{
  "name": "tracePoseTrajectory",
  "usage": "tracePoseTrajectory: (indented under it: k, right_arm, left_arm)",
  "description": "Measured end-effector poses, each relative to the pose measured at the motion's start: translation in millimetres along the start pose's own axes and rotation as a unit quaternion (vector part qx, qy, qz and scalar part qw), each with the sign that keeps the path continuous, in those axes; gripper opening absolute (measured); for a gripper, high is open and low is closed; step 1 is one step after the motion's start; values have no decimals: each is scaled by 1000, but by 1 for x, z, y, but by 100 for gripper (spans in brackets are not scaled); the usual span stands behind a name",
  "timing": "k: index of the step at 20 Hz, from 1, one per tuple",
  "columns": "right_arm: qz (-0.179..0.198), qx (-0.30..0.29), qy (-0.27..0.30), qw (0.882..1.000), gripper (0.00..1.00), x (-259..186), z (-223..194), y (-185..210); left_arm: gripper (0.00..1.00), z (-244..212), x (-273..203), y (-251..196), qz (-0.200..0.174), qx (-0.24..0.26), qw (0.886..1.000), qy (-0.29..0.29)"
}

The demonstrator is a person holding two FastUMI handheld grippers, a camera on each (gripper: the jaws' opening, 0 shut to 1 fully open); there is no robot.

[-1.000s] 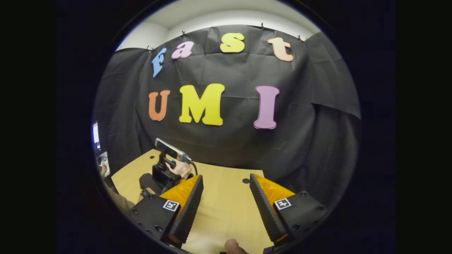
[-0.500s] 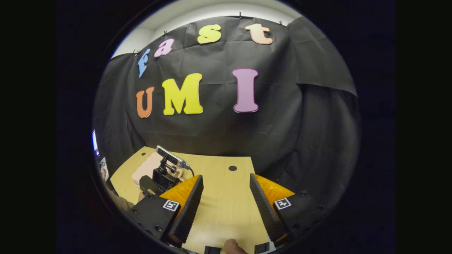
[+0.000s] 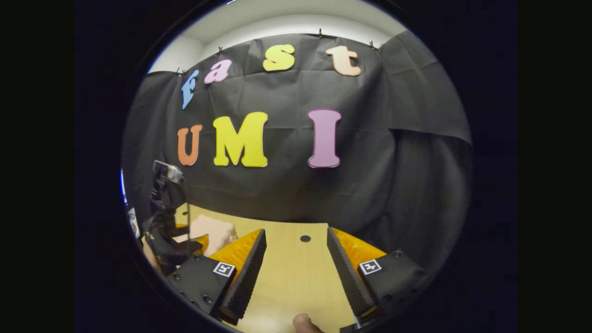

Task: First open the suitcase, pack the skin care products into it, and then close the suitcase.

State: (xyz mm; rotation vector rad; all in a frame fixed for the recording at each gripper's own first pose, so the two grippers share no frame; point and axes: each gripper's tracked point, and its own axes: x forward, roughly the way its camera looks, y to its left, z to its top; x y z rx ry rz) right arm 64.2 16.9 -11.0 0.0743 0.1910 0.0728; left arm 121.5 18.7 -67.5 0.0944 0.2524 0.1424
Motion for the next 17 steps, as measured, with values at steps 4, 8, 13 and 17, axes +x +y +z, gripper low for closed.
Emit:
tracePoseTrajectory:
  k: [4, 8, 13, 17]
  right_arm:
    - [30, -9, 1, 1000, 79, 1, 2, 85]
    - [46, -30, -25, 998, 79, -7, 15, 155]
    - [68, -29, -24, 997, 79, -24, 2, 231]
    - [81, -49, -24, 995, 79, -33, -5, 273]
  left_arm:
    - [94, 39, -52, 62, 8, -14, 999, -41]
    - [94, 60, -79, 120, 25, -27, 997, -73]
    - [94, 50, -110, 168, 23, -58, 995, -76]
    - [94, 49, -119, 202, 31, -42, 995, -91]
